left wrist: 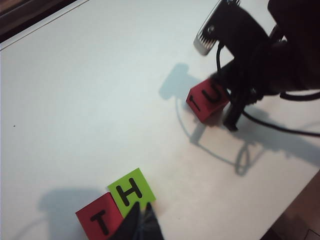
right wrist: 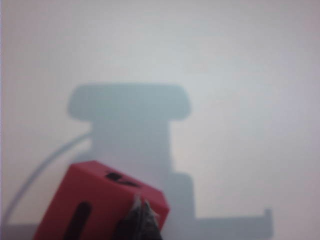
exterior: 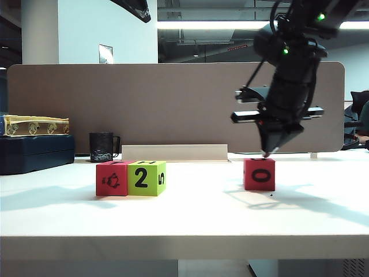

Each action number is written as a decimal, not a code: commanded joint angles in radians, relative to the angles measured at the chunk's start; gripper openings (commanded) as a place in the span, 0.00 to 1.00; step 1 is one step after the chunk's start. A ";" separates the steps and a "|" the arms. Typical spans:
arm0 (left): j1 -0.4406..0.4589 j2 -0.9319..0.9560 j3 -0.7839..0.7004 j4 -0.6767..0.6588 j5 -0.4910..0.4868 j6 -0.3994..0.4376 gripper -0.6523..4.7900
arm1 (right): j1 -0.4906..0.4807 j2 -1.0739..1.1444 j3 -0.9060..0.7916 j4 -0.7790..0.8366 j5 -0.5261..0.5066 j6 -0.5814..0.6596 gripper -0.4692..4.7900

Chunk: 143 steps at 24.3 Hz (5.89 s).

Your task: Select the appropriate blocks from the scattered letter blocks on the table and arrange them in a row to spell out "THU".

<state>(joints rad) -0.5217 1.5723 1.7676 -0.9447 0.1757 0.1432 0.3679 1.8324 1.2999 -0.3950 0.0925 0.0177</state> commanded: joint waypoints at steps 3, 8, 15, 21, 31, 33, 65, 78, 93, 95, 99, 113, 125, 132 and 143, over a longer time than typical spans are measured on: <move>0.001 -0.006 0.003 0.001 0.002 0.006 0.11 | 0.048 -0.049 0.022 -0.044 -0.001 0.037 0.08; 0.001 -0.006 0.003 -0.010 0.003 0.006 0.11 | 0.061 -0.054 0.025 -0.070 0.071 0.037 0.08; 0.001 -0.006 0.003 -0.016 0.001 0.007 0.11 | 0.061 -0.067 0.111 -0.275 0.023 0.038 0.08; 0.001 -0.006 0.003 -0.018 0.001 0.007 0.11 | 0.061 -0.066 0.209 -0.426 -0.084 0.098 0.47; 0.001 -0.006 0.003 -0.019 0.002 0.007 0.11 | 0.061 -0.037 0.212 -0.423 -0.125 0.159 0.52; 0.001 -0.006 0.003 -0.019 0.002 0.007 0.11 | 0.061 -0.018 0.212 -0.422 -0.124 0.166 0.62; 0.001 -0.006 0.003 0.004 0.002 0.008 0.11 | 0.018 0.120 0.213 -0.309 -0.166 0.218 0.81; 0.001 -0.006 0.003 0.003 0.001 0.026 0.11 | 0.028 0.120 0.213 -0.336 -0.222 0.219 0.46; 0.001 -0.006 0.003 -0.008 0.002 0.025 0.11 | 0.189 0.119 0.214 -0.225 -0.250 0.219 0.47; 0.001 -0.006 0.003 -0.011 0.002 0.025 0.11 | 0.200 0.121 0.214 -0.200 -0.252 0.223 0.47; 0.001 -0.006 0.003 -0.019 0.002 0.026 0.11 | 0.200 0.121 0.214 -0.196 -0.252 0.241 0.64; 0.001 -0.006 0.003 -0.020 0.002 0.026 0.11 | 0.200 0.121 0.214 -0.210 -0.278 0.245 0.87; 0.001 -0.006 0.003 -0.022 0.001 0.026 0.11 | 0.183 0.081 0.214 -0.182 -0.262 0.237 0.90; 0.001 -0.006 0.003 -0.030 0.000 0.026 0.11 | 0.129 -0.018 0.214 -0.220 -0.180 0.202 0.20; 0.002 -0.006 0.003 -0.096 -0.071 0.045 0.11 | 0.127 0.040 0.203 -0.371 -0.190 0.162 0.08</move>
<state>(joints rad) -0.5194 1.5719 1.7679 -1.0206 0.1043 0.1768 0.4858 1.8683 1.5013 -0.7578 -0.0849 0.1822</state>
